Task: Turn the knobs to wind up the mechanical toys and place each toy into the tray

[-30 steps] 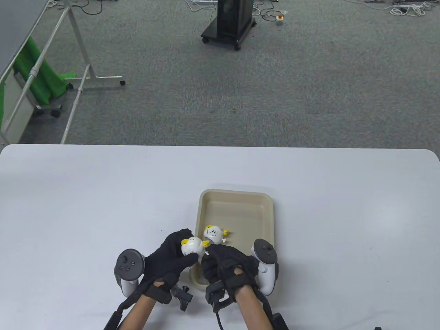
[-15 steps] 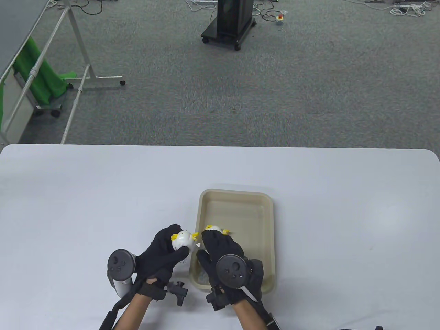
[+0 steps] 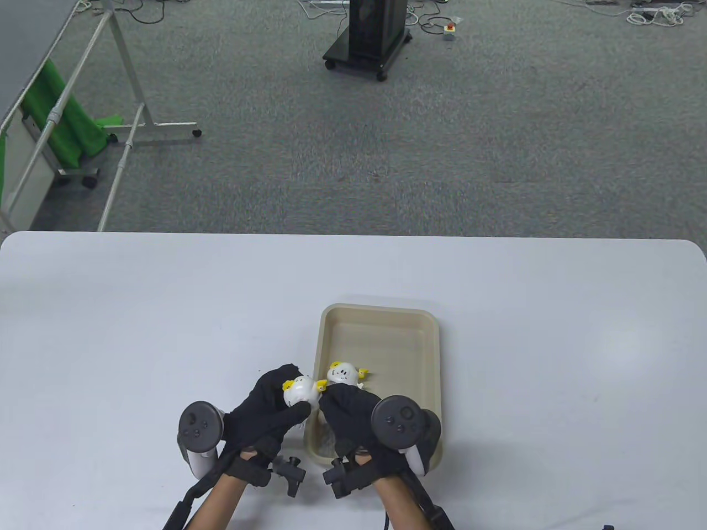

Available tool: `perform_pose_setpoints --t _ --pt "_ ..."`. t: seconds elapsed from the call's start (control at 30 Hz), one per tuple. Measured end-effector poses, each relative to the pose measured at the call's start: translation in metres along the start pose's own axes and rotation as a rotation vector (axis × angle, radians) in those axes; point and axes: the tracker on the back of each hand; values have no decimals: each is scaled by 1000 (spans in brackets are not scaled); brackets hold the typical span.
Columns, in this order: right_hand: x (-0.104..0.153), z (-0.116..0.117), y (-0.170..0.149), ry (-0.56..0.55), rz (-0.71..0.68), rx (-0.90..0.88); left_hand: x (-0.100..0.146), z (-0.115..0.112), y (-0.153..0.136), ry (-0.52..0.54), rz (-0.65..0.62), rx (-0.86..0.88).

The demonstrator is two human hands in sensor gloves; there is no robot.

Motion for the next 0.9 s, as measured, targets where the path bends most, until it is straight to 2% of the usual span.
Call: perform_pose_setpoints --t 0.1,0.17,0.27,0.37,0.47,0.57,0.63,0.8,0.9 --pt "-1 0 -21 55 274 -325 0 -3 2 -21 -12 -6" --pt "2 2 -30 88 411 -418 0 -4 3 -40 -24 -27" --pt "4 4 -36 95 490 -459 0 -5 4 -53 -45 -68" --pt "2 5 -34 126 448 -466 0 -3 4 -38 -41 -62" --pt "-3 1 -23 112 307 -299 -1 1 0 -6 -16 -43" --pt "3 -4 0 -62 111 -18 -1 4 -3 14 5 -22" --pt "6 -3 13 -79 6 146 -1 5 -3 18 6 -20" --pt "17 15 35 -71 -177 549 0 6 -3 34 11 -7" --pt "24 30 43 -125 -278 734 0 6 -2 38 16 1"
Point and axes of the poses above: the tracker on the back of each hand, its own y axis roughly to the thumb side, its own x axis roughly from the fingertips to the wrist, z = x × y, and after that the axes turned 2 degrees about y, right-handed
